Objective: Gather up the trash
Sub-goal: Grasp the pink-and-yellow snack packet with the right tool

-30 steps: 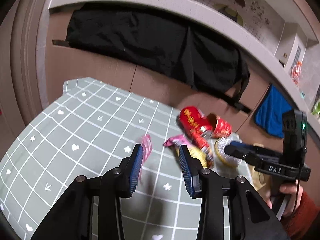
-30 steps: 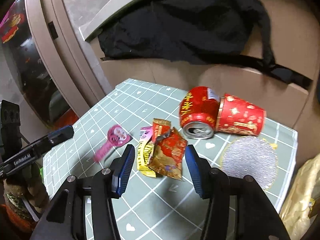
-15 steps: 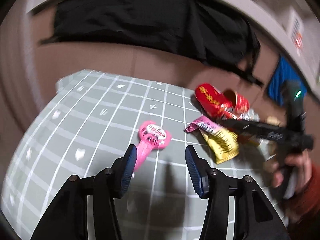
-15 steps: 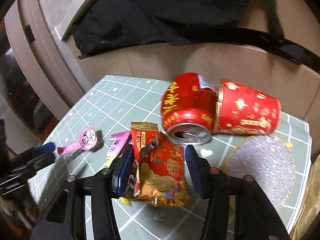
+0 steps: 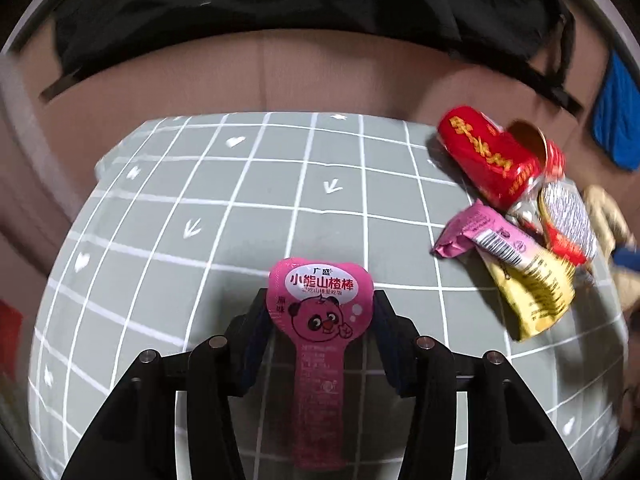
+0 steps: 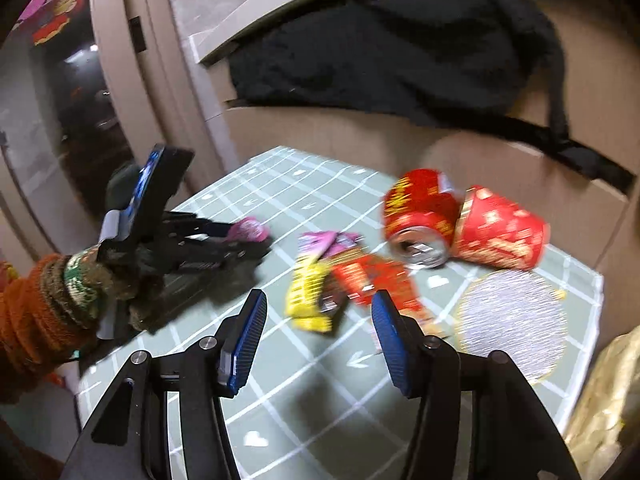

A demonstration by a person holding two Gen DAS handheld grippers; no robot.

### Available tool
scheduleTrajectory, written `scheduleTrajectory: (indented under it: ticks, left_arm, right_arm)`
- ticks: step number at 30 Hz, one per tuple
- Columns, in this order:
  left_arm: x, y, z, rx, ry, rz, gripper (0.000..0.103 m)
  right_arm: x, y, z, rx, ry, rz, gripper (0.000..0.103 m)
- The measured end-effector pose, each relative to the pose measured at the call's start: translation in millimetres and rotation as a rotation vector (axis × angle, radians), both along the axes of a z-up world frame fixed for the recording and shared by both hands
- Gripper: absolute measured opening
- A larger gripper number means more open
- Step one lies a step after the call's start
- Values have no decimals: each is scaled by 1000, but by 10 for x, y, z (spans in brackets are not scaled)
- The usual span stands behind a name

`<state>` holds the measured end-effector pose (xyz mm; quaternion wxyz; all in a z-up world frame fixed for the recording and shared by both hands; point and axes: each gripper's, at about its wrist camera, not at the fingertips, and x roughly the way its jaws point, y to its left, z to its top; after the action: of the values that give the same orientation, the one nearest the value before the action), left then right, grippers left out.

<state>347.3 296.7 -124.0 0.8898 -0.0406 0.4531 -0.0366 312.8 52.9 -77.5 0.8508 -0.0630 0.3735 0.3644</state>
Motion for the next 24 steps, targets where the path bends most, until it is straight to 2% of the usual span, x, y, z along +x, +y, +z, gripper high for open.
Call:
scheduleTrajectory:
  ticks: [5, 8, 12, 16, 20, 22, 23, 24]
  left_arm:
    - [-324, 138, 191, -72, -70, 97, 49]
    - [-596, 190, 355, -63, -130, 171, 50]
    - [-915, 205, 530, -73, -198, 215, 50]
    - [-1033, 231, 586, -97, -215, 211, 50]
    - [-1078, 265, 543, -130, -197, 220, 50]
    - [-1089, 273, 518, -135, -188, 229, 50]
    - [-1090, 261, 508, -132, -186, 234, 50]
    - [-1095, 244, 513, -125, -190, 235, 50]
  right_arm:
    - [66, 330, -203, -45, 73, 60, 52]
    - [200, 521, -354, -148, 13, 5, 52]
    - [399, 661, -438, -201, -47, -48, 52]
    - [595, 873, -566, -252, -28, -38, 52]
    - [670, 907, -648, -240, 22, -35, 51]
    - [643, 894, -656, -240, 22, -34, 41]
    - [625, 870, -641, -234, 25, -35, 29]
    - [611, 856, -623, -222, 38, -29, 27]
